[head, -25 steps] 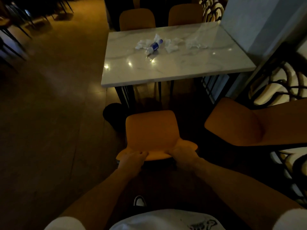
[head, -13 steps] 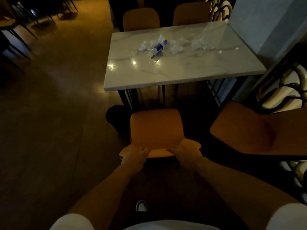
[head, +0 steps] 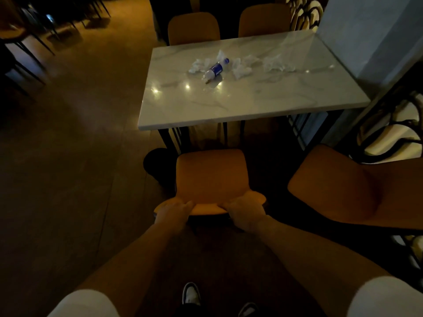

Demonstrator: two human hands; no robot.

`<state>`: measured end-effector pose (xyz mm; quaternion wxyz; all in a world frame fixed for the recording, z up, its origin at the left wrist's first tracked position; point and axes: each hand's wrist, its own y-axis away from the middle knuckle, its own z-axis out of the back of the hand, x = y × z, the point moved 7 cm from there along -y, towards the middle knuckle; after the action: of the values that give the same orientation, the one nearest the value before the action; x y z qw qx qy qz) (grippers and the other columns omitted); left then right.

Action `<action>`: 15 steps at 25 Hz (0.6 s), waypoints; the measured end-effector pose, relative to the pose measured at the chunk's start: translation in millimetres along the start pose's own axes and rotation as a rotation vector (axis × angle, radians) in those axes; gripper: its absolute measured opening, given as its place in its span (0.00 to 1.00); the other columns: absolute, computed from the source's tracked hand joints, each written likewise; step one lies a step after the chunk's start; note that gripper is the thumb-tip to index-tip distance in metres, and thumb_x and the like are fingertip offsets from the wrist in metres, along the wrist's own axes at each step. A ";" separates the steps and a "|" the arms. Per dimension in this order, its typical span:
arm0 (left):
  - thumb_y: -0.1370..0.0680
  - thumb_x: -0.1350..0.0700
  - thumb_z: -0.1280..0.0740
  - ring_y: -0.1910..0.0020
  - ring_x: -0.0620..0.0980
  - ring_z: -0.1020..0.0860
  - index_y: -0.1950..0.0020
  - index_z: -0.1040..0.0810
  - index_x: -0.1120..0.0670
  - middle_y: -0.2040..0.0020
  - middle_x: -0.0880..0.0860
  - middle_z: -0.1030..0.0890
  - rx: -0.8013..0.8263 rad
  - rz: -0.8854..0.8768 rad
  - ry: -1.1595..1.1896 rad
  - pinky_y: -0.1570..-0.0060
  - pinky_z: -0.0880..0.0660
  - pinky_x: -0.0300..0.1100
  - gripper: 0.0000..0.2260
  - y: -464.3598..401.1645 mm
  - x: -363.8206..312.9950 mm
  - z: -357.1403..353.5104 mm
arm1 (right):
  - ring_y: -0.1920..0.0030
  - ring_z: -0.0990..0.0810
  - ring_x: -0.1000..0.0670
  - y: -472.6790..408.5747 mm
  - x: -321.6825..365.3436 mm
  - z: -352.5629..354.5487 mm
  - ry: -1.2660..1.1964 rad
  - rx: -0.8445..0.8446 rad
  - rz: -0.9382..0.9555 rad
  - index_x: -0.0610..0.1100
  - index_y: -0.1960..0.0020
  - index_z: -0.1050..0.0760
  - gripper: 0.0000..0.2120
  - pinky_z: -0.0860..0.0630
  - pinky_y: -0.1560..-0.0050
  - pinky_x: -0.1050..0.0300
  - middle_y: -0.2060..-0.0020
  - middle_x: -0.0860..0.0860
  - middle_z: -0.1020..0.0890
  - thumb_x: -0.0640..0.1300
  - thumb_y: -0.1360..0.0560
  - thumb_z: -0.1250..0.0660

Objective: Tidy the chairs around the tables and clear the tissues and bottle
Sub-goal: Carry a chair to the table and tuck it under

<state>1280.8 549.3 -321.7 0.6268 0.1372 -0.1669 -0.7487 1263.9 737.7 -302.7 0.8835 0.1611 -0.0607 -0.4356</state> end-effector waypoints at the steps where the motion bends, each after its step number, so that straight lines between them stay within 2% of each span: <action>1: 0.23 0.60 0.33 0.47 0.55 0.21 0.34 0.33 0.44 0.42 0.49 0.23 0.000 0.007 -0.003 0.53 0.22 0.51 0.21 -1.4 0.0 2.2 | 0.67 0.30 0.51 -3.8 -1.6 -2.2 -0.003 0.009 0.010 0.54 0.25 0.36 0.23 0.28 0.68 0.55 0.55 0.53 0.22 0.45 0.20 0.40; 4: 0.22 0.60 0.34 0.45 0.55 0.21 0.33 0.33 0.44 0.41 0.50 0.23 -0.002 0.013 -0.004 0.51 0.23 0.51 0.21 -8.6 1.4 5.5 | 0.62 0.24 0.50 -14.9 -6.1 -5.6 -0.038 0.015 0.019 0.53 0.26 0.36 0.24 0.27 0.68 0.55 0.53 0.52 0.21 0.44 0.20 0.39; 6: 0.22 0.60 0.34 0.46 0.54 0.20 0.34 0.33 0.44 0.41 0.50 0.23 -0.008 0.019 -0.015 0.54 0.24 0.49 0.20 -14.6 4.6 9.2 | 0.57 0.22 0.49 -21.1 -9.6 -2.5 -0.058 0.020 0.020 0.54 0.26 0.36 0.24 0.23 0.64 0.54 0.50 0.52 0.20 0.43 0.21 0.38; 8: 0.22 0.59 0.34 0.47 0.54 0.20 0.35 0.33 0.44 0.42 0.49 0.23 0.001 0.016 -0.002 0.57 0.24 0.48 0.19 -22.7 9.3 12.5 | 0.57 0.21 0.49 -28.9 -13.2 2.1 -0.052 0.007 0.025 0.54 0.26 0.36 0.23 0.22 0.62 0.53 0.50 0.52 0.20 0.44 0.20 0.39; 10: 0.23 0.59 0.34 0.49 0.53 0.20 0.37 0.33 0.43 0.43 0.49 0.23 0.003 0.016 0.000 0.57 0.23 0.49 0.19 -33.1 18.1 16.3 | 0.58 0.22 0.50 -37.3 -15.7 10.7 -0.020 -0.016 0.013 0.54 0.26 0.35 0.23 0.26 0.66 0.55 0.51 0.53 0.20 0.44 0.20 0.40; 12: 0.24 0.59 0.34 0.50 0.52 0.20 0.38 0.33 0.43 0.44 0.48 0.23 -0.003 0.008 0.001 0.57 0.21 0.51 0.19 -44.6 26.4 23.1 | 0.59 0.23 0.51 -50.0 -19.5 19.1 -0.015 -0.035 0.009 0.54 0.27 0.35 0.22 0.35 0.71 0.58 0.51 0.53 0.20 0.45 0.20 0.39; 15: 0.24 0.59 0.32 0.48 0.52 0.21 0.36 0.32 0.44 0.45 0.47 0.23 -0.012 -0.025 -0.015 0.54 0.22 0.50 0.19 -60.4 33.5 31.2 | 0.56 0.23 0.51 -67.0 -23.9 24.7 -0.036 -0.015 0.014 0.52 0.26 0.35 0.23 0.35 0.65 0.59 0.47 0.52 0.19 0.45 0.20 0.39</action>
<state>1208.0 528.3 -318.8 0.6168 0.1298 -0.1653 -0.7586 1192.9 712.7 -301.3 0.8864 0.1463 -0.0744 -0.4328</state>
